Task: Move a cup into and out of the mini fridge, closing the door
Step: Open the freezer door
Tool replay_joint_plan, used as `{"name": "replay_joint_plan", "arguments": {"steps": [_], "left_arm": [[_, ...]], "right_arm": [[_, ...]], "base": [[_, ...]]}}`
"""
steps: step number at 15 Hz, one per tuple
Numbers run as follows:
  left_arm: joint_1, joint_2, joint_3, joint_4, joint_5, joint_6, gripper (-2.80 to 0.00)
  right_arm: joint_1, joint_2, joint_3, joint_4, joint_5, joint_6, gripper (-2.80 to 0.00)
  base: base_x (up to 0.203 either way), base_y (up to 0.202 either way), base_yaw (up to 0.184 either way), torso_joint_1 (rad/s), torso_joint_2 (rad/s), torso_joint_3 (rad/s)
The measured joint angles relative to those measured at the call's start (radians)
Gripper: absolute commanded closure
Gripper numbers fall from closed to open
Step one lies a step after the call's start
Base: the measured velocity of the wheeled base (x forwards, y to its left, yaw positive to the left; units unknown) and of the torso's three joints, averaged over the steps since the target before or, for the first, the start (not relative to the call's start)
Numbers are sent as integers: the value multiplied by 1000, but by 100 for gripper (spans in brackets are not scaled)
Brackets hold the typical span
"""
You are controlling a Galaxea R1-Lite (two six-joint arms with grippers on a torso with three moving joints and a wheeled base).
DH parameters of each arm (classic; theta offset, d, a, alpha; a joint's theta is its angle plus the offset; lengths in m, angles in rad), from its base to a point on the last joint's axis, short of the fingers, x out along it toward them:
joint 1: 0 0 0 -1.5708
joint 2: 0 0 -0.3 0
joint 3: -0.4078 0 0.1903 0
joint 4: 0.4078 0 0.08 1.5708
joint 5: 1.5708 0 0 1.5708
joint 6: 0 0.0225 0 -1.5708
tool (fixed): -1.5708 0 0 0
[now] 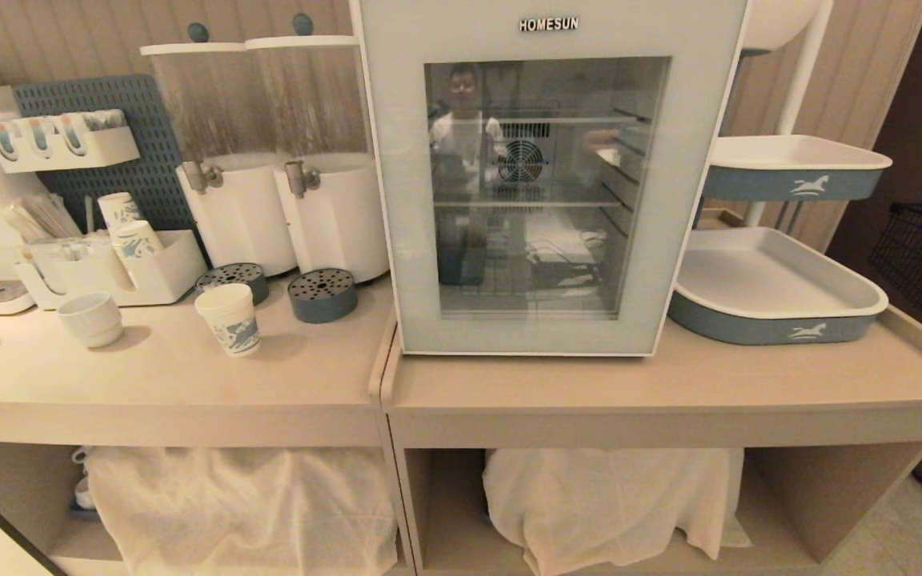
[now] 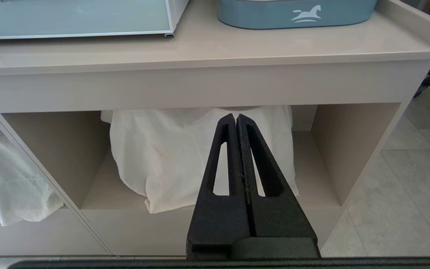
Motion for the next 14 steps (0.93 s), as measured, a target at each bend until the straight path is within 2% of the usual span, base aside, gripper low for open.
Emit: {"name": "replay_joint_plan", "arguments": {"steps": [4, 6, 9, 10, 11, 12, 14], "left_arm": [[0, 0, -15, 24, -15, 18, 0], [0, 6, -157, 96, -64, 5, 0], [-2, 64, -457, 304, -180, -9, 0], [-11, 111, -522, 357, -212, -13, 0], [-37, 162, -575, 389, -226, -17, 0], [-93, 210, -628, 411, -225, -21, 0], [-288, 300, -733, 447, -184, -32, 0]], "right_arm": [[0, 0, 0, 0, 0, 0, 0], [0, 0, 0, 0, 0, 0, 0], [0, 0, 0, 0, 0, 0, 0], [0, 0, 0, 0, 0, 0, 0], [0, 0, 0, 0, 0, 0, 0], [0, 0, 0, 0, 0, -1, 0], [0, 0, 0, 0, 0, 0, 0]], "base": [[0, 0, 0, 0, 0, 0], [0, 0, 0, 0, 0, 0], [0, 0, 0, 0, 0, 0], [0, 0, 0, 0, 0, 0], [0, 0, 0, 0, 0, 0], [0, 0, 0, 0, 0, 0], [0, 0, 0, 0, 0, 0]]}}
